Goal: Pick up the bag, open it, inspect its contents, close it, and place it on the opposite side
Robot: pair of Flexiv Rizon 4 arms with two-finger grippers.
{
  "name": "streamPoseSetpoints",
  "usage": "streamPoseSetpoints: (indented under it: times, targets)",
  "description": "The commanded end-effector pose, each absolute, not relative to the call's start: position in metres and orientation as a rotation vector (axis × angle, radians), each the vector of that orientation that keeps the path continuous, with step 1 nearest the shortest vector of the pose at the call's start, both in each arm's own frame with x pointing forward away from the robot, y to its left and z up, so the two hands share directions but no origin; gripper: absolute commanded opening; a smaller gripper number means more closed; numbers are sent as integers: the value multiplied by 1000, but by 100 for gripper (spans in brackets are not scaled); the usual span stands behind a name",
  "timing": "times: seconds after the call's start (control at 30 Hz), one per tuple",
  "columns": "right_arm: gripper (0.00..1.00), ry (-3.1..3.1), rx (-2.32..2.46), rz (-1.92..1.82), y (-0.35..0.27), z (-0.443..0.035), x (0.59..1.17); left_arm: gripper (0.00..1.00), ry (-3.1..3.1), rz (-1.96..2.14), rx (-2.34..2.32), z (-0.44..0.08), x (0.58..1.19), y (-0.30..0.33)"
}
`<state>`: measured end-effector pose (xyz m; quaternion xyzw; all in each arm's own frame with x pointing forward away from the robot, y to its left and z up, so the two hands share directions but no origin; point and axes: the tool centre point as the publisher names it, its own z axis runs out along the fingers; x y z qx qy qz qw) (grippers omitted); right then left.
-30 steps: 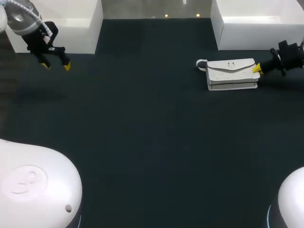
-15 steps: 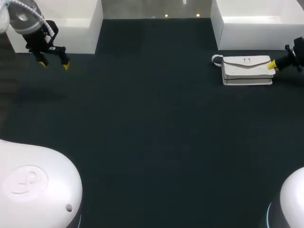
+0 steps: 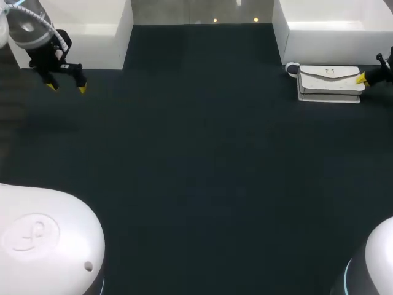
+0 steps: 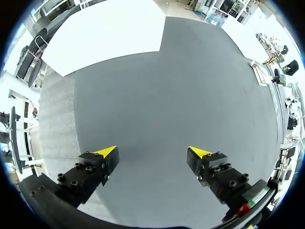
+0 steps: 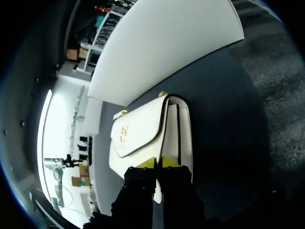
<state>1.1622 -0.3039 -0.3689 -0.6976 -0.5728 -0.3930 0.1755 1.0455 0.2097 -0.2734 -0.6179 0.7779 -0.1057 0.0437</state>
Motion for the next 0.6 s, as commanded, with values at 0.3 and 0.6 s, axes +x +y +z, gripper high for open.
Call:
streamPoseSetpoints:
  times: [0.3,0.6]
  targets:
    - [0,-1667,-1755,-840,-327,-379,1186,100,2338,-331,-1906,-273,1038,212]
    - [0,-1682,-1740,-823,-332,-376,1194,100,2262,-277,-1999,-274,1038,213]
